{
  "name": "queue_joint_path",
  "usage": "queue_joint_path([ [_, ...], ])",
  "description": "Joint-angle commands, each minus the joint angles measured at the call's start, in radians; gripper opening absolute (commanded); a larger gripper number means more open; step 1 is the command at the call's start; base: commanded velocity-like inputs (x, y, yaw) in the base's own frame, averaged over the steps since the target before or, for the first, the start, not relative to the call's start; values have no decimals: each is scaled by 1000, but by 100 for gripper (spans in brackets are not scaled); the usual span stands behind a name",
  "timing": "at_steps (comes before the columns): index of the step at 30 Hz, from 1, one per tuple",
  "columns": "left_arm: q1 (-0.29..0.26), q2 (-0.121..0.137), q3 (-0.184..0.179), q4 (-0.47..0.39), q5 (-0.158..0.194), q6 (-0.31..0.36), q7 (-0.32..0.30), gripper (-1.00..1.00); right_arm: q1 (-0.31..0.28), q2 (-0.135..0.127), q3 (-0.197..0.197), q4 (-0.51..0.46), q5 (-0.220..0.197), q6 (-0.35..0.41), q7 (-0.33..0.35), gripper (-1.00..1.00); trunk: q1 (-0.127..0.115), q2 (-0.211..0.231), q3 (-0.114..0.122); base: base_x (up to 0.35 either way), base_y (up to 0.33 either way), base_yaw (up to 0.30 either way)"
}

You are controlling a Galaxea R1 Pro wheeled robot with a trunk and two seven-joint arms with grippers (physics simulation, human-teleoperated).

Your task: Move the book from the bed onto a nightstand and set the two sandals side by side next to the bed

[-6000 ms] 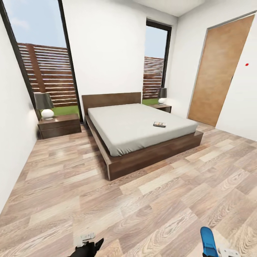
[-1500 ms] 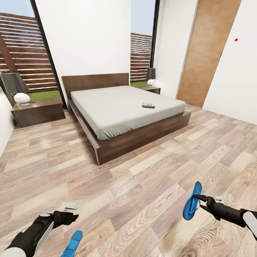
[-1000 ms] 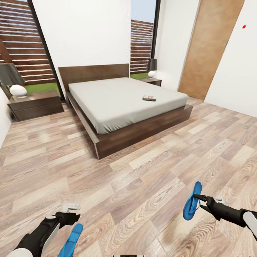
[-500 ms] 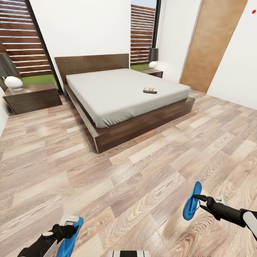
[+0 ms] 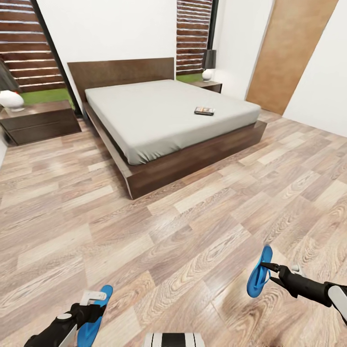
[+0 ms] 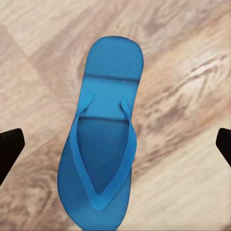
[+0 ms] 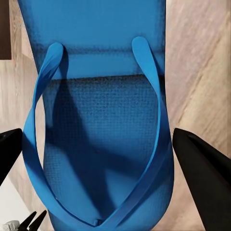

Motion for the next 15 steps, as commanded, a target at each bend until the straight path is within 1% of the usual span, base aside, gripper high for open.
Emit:
queue_joint_path([
  [1, 0, 1, -7, -1, 6, 3, 0, 100, -1, 0, -3, 0, -1, 7, 3, -100, 0, -1, -5, 0, 0, 0],
  [15, 0, 1, -8, -2, 6, 1, 0, 100, -1, 0, -3, 0, -1, 7, 3, -100, 7, -4, -59, 0, 0, 0],
])
